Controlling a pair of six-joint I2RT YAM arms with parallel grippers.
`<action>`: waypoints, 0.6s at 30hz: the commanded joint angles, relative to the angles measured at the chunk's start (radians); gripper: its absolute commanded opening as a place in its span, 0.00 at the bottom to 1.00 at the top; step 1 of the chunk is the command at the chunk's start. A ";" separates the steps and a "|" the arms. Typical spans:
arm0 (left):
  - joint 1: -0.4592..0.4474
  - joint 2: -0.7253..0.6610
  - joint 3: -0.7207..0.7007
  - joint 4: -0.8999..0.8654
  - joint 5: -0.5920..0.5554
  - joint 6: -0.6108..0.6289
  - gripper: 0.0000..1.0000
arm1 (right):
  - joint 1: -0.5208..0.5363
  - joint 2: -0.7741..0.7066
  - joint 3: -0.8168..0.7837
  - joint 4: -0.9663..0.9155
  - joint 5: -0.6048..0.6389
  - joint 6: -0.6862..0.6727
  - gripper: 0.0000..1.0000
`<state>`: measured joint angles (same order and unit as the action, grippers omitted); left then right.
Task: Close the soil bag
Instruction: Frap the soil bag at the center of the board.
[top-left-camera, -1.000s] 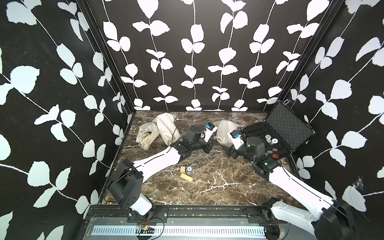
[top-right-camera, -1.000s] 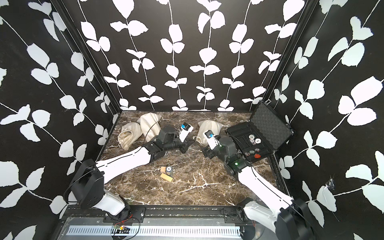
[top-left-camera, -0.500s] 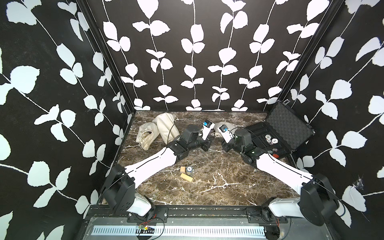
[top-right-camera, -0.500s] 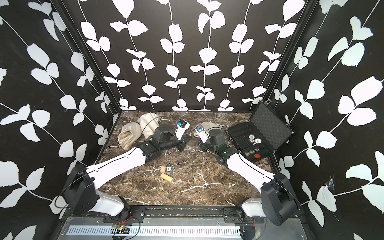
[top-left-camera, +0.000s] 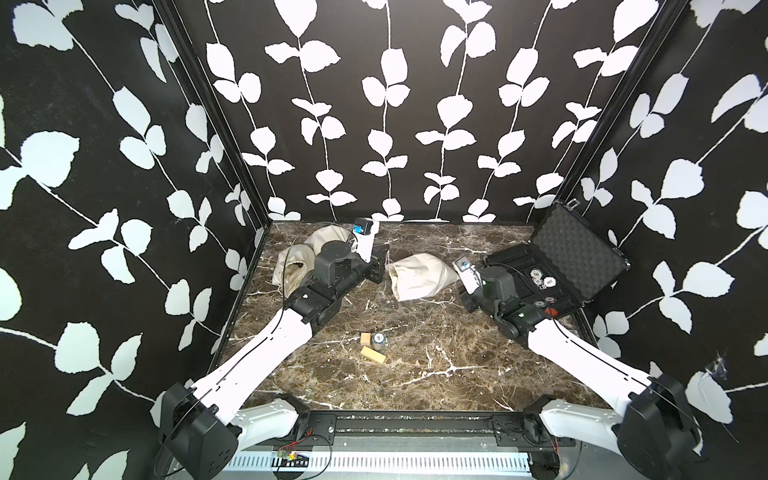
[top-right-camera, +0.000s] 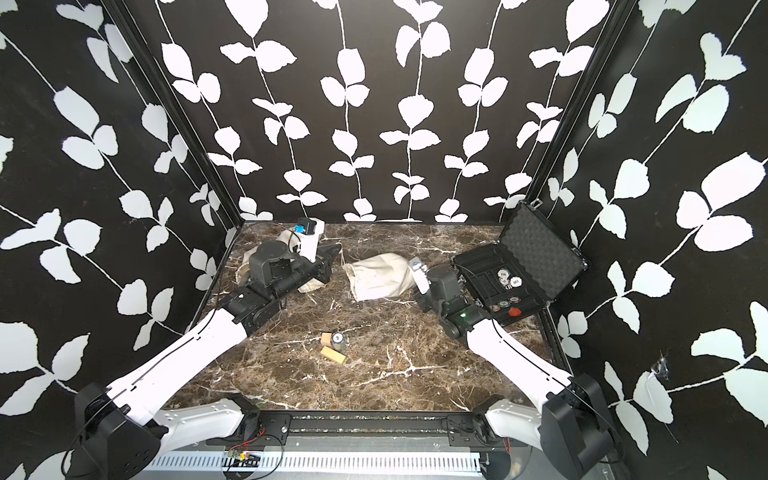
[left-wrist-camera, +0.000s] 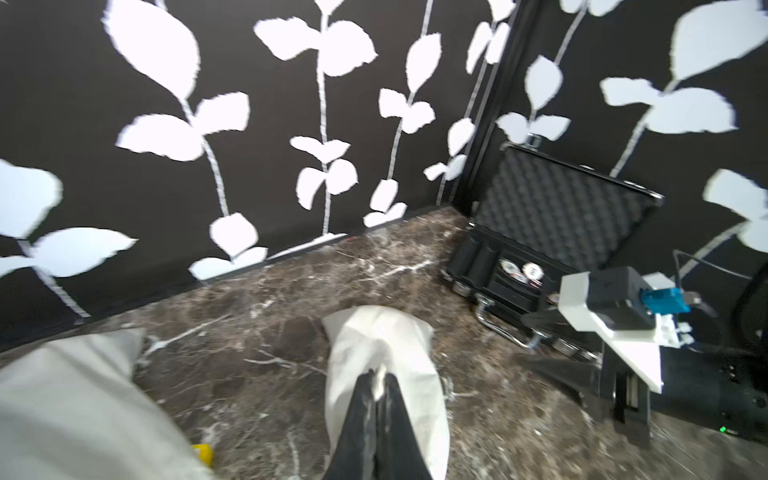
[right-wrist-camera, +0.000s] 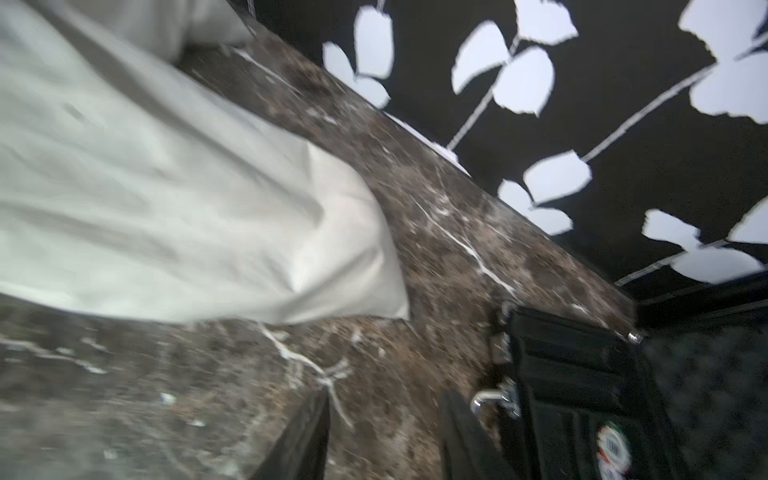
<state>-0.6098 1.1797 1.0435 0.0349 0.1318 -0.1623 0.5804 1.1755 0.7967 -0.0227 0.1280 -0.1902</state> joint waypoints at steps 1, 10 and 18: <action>-0.005 0.027 0.062 0.002 0.138 -0.037 0.00 | 0.053 -0.028 0.074 0.107 -0.120 0.074 0.58; -0.005 0.064 0.231 -0.059 0.251 -0.083 0.00 | 0.123 0.123 0.307 0.168 -0.303 0.209 0.74; -0.008 0.092 0.316 -0.063 0.283 -0.085 0.00 | 0.131 0.250 0.492 0.115 -0.232 0.186 0.76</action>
<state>-0.6147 1.2724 1.3140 -0.0410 0.3786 -0.2401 0.7052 1.4071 1.2301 0.0872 -0.1345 -0.0036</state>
